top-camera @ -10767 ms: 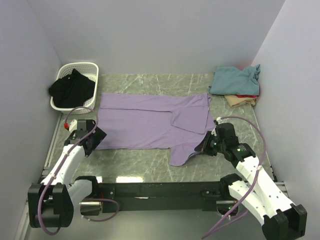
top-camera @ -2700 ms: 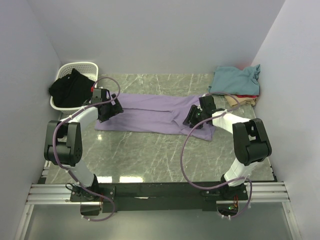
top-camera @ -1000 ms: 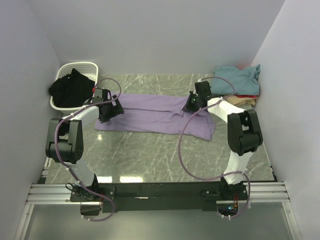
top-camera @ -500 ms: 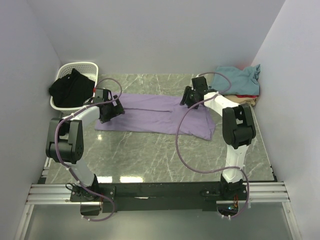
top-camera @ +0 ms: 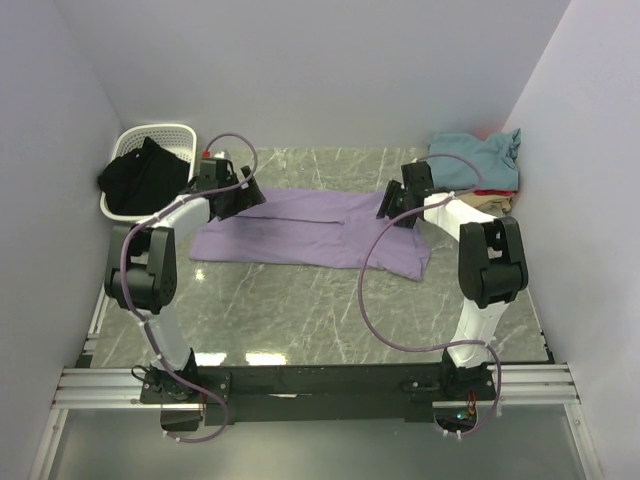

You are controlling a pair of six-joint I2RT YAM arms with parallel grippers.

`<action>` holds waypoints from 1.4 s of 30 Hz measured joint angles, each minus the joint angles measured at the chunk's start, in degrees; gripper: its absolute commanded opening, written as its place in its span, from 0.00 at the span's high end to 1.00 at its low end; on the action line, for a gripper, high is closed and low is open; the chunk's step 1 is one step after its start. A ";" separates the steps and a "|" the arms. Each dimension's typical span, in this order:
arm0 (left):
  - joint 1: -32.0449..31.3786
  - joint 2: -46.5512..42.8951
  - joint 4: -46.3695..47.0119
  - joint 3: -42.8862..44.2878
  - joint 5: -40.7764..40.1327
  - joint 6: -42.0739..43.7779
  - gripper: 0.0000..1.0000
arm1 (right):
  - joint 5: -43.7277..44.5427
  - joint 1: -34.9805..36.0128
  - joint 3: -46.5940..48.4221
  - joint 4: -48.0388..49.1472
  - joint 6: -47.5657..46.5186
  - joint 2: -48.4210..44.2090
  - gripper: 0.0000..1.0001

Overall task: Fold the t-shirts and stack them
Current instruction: Fold the tshirt

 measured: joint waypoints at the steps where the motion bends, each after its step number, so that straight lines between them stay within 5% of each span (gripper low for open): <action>1: -0.04 0.92 0.90 0.55 0.24 0.09 0.00 | -0.44 -0.13 -0.74 0.13 0.09 0.00 0.37; 16: -0.15 9.70 -0.04 4.83 0.07 2.05 0.01 | -6.80 -0.96 -2.64 -0.94 2.56 2.32 0.31; 17: -0.20 9.70 -0.24 4.83 -0.13 2.05 0.01 | -7.04 -0.96 -1.07 -1.88 2.97 3.34 0.25; 18: -0.33 9.64 -0.55 4.72 -0.48 2.05 0.01 | -7.19 -0.96 0.59 -2.75 3.32 4.39 0.01; 33: -6.08 -4.31 3.54 -14.34 -3.06 -2.67 0.01 | -8.22 -0.92 21.88 -15.17 3.74 16.52 0.00; 42: -13.90 -12.20 4.00 -23.17 -2.95 -7.91 0.01 | -9.62 -0.94 44.96 -24.33 2.25 29.86 0.00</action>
